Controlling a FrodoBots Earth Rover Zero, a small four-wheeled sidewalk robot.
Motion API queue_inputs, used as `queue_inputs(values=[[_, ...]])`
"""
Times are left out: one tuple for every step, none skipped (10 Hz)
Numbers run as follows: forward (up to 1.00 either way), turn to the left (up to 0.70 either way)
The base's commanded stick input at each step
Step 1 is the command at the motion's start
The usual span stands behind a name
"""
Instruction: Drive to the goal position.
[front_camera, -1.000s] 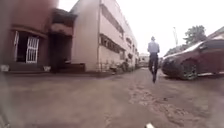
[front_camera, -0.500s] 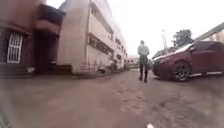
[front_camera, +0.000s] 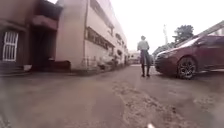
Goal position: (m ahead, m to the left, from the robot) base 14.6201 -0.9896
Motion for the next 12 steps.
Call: queue_inputs(values=[[0.7,0.01],[0.7,0.01],[0.7,0.01],[0.7,0.01],[0.7,0.01],[0.7,0.01],[0.7,0.01],[0.7,0.01],[0.7,0.01],[0.7,0.01],[0.7,-0.3],[0.7,-0.34]])
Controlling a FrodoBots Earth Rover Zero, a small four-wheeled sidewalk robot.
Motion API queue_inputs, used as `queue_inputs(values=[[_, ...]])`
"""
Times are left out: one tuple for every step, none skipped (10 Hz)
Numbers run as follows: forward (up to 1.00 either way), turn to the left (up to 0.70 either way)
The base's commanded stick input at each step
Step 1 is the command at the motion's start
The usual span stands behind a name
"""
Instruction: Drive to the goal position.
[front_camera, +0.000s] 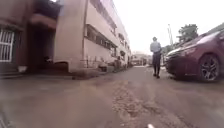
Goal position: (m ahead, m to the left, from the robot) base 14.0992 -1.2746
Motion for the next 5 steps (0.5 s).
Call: queue_inputs(values=[[0.7,-0.34],[0.7,-0.34],[0.7,-0.34],[0.7,-0.34],[0.7,-0.34]])
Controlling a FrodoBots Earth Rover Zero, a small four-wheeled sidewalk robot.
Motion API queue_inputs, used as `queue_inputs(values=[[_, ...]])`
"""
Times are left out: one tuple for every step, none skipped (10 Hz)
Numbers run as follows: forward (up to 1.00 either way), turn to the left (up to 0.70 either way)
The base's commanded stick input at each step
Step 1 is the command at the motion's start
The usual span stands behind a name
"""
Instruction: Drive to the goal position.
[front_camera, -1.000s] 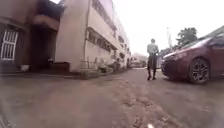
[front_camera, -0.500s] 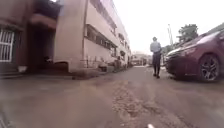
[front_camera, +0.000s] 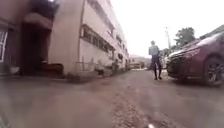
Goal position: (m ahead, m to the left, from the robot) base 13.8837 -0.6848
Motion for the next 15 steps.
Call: queue_inputs(values=[[0.7,-0.34],[0.7,0.01],[0.7,0.01],[0.7,0.01],[0.7,0.01],[0.7,0.01],[0.7,0.01],[0.7,-0.03],[0.7,-0.23],[0.7,-0.34],[0.7,-0.34],[0.7,-0.34],[0.7,-0.34],[0.7,-0.34],[0.7,-0.19]])
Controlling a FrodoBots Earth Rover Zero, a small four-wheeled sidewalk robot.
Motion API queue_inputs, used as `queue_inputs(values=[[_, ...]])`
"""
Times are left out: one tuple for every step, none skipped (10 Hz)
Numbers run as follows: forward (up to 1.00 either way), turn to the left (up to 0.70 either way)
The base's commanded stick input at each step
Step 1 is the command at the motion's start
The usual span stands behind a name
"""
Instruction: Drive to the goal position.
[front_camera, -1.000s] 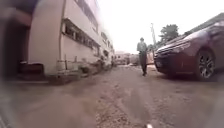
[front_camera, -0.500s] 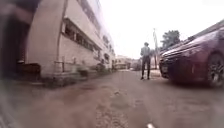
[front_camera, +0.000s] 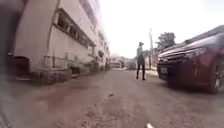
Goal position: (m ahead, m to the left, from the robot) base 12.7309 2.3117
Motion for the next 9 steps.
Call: queue_inputs(values=[[0.7,-0.03],[0.7,0.0],[0.7,0.01],[0.7,0.01],[0.7,0.01],[0.7,0.01],[0.7,0.01],[0.7,0.01],[0.7,0.01]])
